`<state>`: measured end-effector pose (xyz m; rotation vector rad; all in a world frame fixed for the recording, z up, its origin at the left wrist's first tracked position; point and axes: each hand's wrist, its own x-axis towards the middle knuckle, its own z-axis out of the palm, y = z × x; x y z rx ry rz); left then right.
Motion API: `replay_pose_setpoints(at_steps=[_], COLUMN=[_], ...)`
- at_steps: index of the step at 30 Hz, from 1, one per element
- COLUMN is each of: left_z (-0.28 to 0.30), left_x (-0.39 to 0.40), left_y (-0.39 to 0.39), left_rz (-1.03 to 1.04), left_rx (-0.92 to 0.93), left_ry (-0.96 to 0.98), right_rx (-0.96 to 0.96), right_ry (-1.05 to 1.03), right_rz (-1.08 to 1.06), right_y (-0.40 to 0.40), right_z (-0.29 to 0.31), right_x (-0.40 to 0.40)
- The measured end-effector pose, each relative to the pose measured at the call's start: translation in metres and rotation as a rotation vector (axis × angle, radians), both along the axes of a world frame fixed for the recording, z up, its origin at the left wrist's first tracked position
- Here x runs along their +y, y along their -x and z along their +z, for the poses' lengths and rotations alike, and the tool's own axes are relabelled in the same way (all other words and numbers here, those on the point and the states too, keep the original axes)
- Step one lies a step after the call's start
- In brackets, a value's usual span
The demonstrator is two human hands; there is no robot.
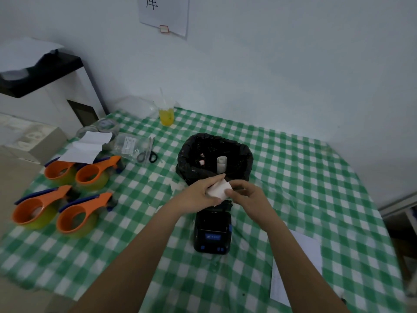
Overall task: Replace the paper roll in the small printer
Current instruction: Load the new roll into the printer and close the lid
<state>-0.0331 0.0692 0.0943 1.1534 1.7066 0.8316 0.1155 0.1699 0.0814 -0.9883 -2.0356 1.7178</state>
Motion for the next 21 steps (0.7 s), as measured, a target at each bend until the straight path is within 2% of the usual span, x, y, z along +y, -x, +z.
replay_pose_setpoints(at_steps=[6,14,17,21], left_z=[-0.016,-0.047,-0.065,-0.082], left_x=[-0.008,-0.014,-0.017,-0.023], left_y=[-0.001,-0.007,-0.009,-0.007], left_rz=[-0.081,-0.124,-0.065,0.041], left_rx=[0.118,0.255,0.300,0.337], left_ry=[0.042,0.031,0.040,0.073], right_rx=[-0.092,-0.072,-0.093,-0.205], right_ry=[-0.089,0.082,0.177,0.131], right_rz=[-0.015,-0.123,-0.192,-0.227], right_y=[-0.008,-0.019,-0.017,-0.012], right_z=[-0.016,-0.056,-0.075,-0.099], right_x=[-0.011,-0.036,-0.038,-0.038])
